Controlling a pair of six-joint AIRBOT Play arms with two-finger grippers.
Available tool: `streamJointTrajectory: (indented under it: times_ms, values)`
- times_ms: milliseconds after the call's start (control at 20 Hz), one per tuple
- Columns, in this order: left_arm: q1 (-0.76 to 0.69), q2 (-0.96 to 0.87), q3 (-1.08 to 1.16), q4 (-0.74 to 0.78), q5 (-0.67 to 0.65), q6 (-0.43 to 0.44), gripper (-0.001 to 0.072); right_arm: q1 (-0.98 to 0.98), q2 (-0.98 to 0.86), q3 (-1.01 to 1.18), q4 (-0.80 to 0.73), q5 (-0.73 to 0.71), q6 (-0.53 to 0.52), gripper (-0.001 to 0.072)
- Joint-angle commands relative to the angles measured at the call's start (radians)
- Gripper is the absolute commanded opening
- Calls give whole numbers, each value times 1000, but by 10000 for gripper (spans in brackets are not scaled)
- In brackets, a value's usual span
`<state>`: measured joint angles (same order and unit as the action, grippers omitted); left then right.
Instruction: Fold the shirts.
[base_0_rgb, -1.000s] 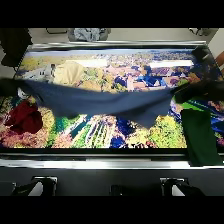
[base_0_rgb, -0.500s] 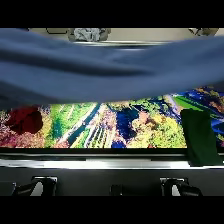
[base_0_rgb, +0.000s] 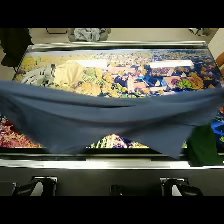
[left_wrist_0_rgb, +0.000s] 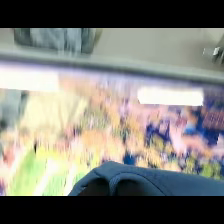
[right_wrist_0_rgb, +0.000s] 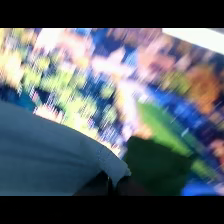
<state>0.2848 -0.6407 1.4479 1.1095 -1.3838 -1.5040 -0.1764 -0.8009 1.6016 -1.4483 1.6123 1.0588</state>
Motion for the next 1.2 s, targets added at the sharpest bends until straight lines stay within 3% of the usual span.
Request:
streamJointTrajectory:
  times_ms: [0,200,450,650,950,1000,1050,1100,1150]
  values:
    - [0,-22,-341,8,-40,16,33,1,-151,-204,48,24,-1,44]
    - [0,-172,-616,-89,195,131,33,1,-404,-386,238,-417,-27,44]
    - [0,-482,-544,-274,432,217,34,1,-673,-385,517,-763,-27,45]
    - [-17,-652,-492,-375,485,266,34,6,-774,-385,638,-838,-27,45]
    - [-51,-724,-477,-388,465,275,34,50,-792,-377,623,-863,-126,45]
    - [-43,-723,-457,-388,438,275,84,43,-772,-377,619,-859,-129,45]
    - [-27,-723,-427,-387,400,274,355,37,-752,-377,615,-847,-130,45]
    - [-4,-723,-393,-384,347,272,689,29,-726,-377,598,-829,-132,45]
    - [24,-723,-357,-362,286,248,715,30,-703,-377,570,-803,-132,45]
